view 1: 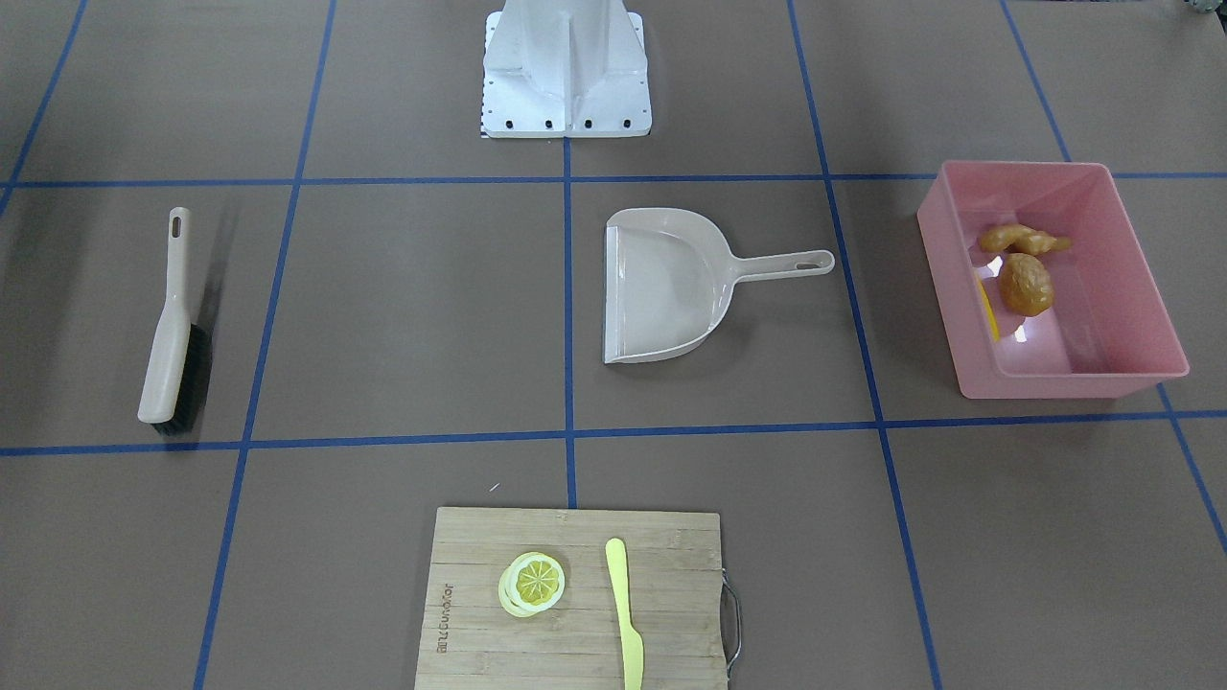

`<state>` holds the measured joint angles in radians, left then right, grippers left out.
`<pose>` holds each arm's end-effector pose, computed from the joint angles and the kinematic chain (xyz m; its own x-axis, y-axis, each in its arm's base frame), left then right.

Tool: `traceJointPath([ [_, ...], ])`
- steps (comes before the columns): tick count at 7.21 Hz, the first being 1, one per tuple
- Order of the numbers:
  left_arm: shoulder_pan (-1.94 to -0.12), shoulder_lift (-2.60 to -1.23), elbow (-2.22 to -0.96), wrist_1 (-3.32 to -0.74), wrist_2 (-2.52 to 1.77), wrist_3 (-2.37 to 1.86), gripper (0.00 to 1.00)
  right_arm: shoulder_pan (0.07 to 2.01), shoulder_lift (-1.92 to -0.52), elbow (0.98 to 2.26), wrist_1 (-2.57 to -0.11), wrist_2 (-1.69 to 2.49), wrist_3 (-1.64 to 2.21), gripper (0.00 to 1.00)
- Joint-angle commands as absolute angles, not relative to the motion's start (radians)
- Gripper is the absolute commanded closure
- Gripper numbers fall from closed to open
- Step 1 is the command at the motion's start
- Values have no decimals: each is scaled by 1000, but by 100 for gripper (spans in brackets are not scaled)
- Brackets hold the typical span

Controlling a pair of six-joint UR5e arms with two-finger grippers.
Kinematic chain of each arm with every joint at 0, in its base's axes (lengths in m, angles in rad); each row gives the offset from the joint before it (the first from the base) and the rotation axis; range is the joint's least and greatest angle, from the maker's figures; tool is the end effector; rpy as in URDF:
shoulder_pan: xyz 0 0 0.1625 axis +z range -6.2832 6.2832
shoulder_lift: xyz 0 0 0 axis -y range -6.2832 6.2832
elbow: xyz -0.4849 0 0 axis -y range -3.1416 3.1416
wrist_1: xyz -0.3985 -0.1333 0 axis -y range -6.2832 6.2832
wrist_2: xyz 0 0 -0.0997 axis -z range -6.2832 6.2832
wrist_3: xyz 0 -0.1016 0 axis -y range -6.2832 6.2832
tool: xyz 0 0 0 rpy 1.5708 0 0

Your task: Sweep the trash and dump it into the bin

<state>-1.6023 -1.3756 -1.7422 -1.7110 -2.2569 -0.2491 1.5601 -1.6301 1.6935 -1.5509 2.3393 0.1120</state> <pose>-0.0819 -0.4101 0.7142 0.7440 -0.1971 -0.6385 0.2215 0.9742 -0.0426 0.0576 -0.4750 0.6858 0.7150 0.0463 0.6976 -0.0697 0.9976 0.0053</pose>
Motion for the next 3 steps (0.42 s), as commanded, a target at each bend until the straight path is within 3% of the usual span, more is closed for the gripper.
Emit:
traceJointPath([
  [1, -1603, -1374, -1724, -1712, -2256, -249, 2, 1560, -1631, 1694, -1551, 2339, 112, 0],
  [3, -1601, -1374, -1718, -1715, -2255, -247, 2, 1560, -1629, 1694, -1551, 2339, 112, 0],
])
